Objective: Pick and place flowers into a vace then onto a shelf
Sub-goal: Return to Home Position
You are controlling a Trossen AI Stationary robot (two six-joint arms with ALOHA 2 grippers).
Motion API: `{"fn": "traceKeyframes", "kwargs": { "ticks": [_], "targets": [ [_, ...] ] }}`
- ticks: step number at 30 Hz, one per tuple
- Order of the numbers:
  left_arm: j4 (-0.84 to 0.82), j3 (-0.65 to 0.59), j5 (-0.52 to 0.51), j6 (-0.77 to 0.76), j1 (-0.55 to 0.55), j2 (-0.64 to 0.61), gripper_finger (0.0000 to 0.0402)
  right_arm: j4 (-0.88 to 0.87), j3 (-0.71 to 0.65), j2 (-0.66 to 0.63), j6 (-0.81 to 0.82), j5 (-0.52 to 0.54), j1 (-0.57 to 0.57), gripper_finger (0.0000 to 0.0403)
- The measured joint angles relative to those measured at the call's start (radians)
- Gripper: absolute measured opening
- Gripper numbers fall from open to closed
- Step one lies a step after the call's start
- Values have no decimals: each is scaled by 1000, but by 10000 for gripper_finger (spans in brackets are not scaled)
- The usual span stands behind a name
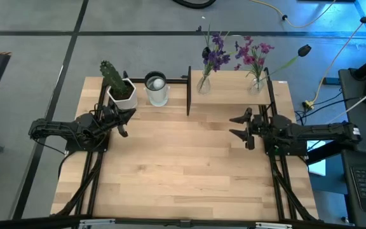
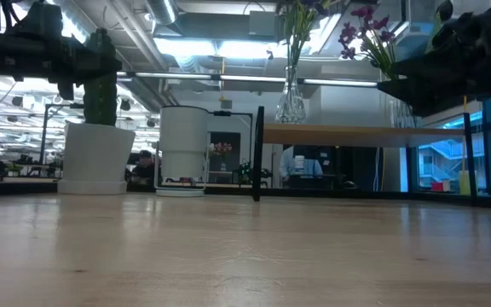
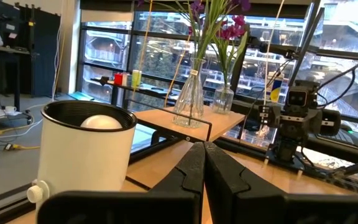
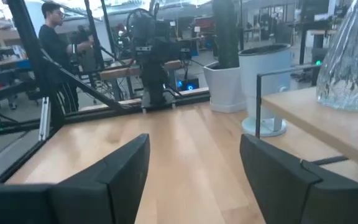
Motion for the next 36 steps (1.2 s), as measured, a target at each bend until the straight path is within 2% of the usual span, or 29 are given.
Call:
{"fn": "traceKeyframes", "kwargs": {
  "ticks": [13,24,36],
  "targets": [
    [0,0,0,0,0,0,4,-100,0,-42,37,0,0,252],
    [0,0,0,0,0,0,4,-315,0,-358,34,0,0,252],
    [3,0,-4,0,0,1,4,-363,0,-359,39,6,0,252]
  ]
}}
